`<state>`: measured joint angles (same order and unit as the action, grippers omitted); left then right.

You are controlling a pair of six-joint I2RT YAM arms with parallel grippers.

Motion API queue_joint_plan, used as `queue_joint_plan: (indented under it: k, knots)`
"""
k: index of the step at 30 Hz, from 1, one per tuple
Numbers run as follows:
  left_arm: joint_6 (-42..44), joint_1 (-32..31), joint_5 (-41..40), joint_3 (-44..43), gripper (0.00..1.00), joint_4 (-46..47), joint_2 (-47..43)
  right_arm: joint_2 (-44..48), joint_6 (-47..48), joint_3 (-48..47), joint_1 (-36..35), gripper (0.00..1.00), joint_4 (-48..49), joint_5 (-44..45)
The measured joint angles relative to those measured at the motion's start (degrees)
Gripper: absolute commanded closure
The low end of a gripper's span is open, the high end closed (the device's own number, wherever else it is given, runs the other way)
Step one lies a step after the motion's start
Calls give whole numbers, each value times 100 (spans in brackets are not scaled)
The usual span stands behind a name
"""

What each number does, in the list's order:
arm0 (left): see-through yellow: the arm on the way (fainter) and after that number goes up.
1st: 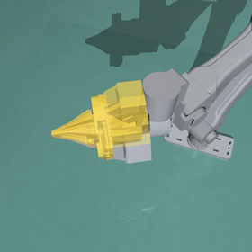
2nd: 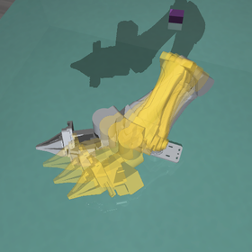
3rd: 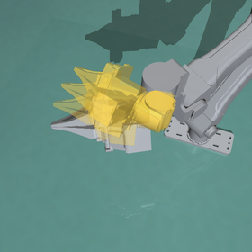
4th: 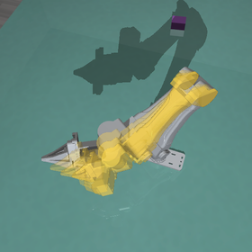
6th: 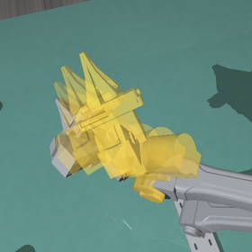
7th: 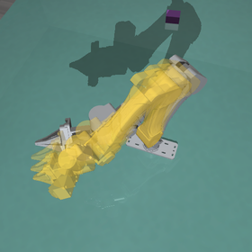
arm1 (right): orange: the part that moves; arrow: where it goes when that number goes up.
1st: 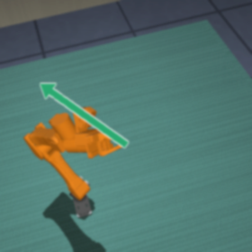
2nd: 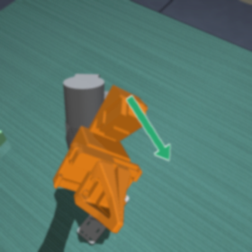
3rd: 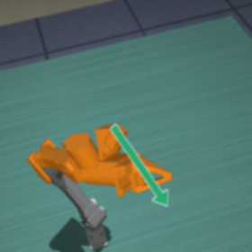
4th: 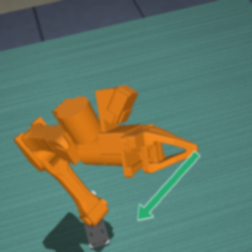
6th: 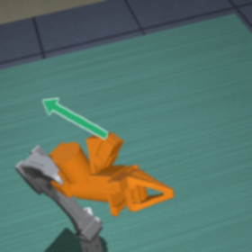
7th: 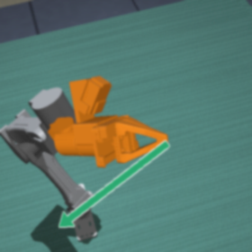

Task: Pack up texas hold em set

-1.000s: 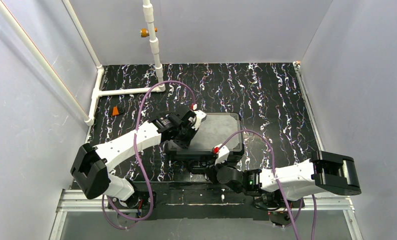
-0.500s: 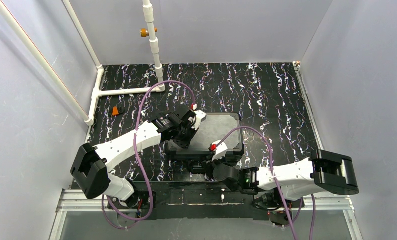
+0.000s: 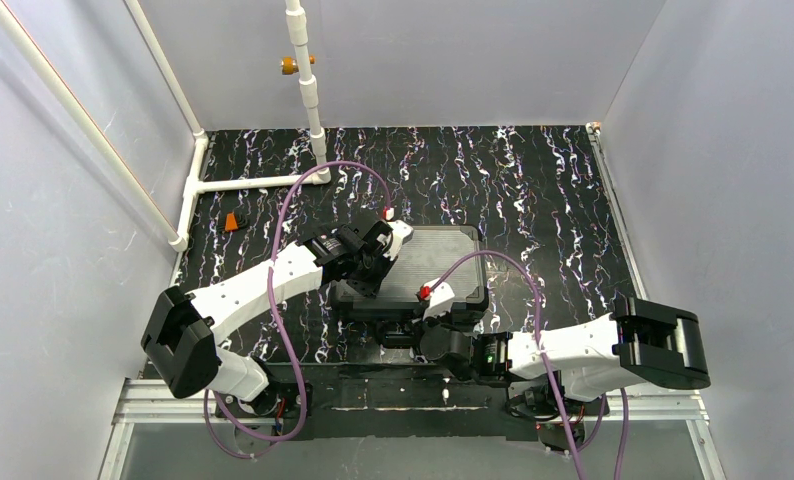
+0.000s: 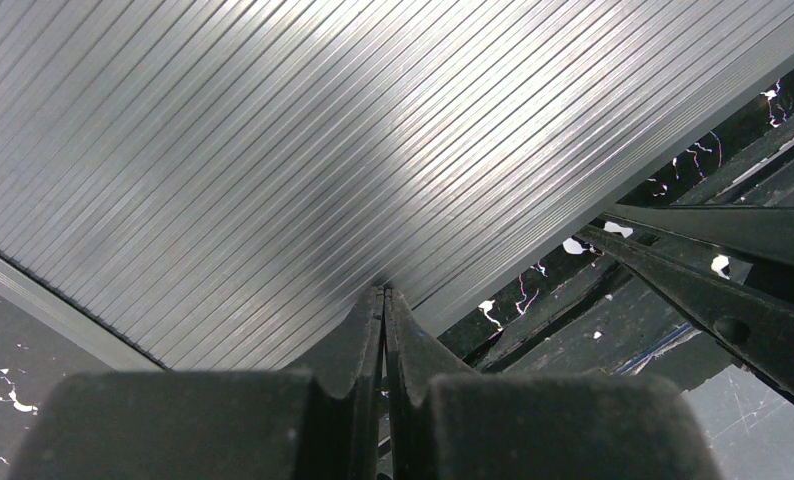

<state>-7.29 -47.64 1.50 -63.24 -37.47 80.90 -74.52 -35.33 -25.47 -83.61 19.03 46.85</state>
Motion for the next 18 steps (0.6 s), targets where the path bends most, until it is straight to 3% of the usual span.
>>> queue_joint_plan:
  k: [18]
  knots:
    - [4,15,-92,2,100,11,0,-212,-251,-299,232,84,-398,-297]
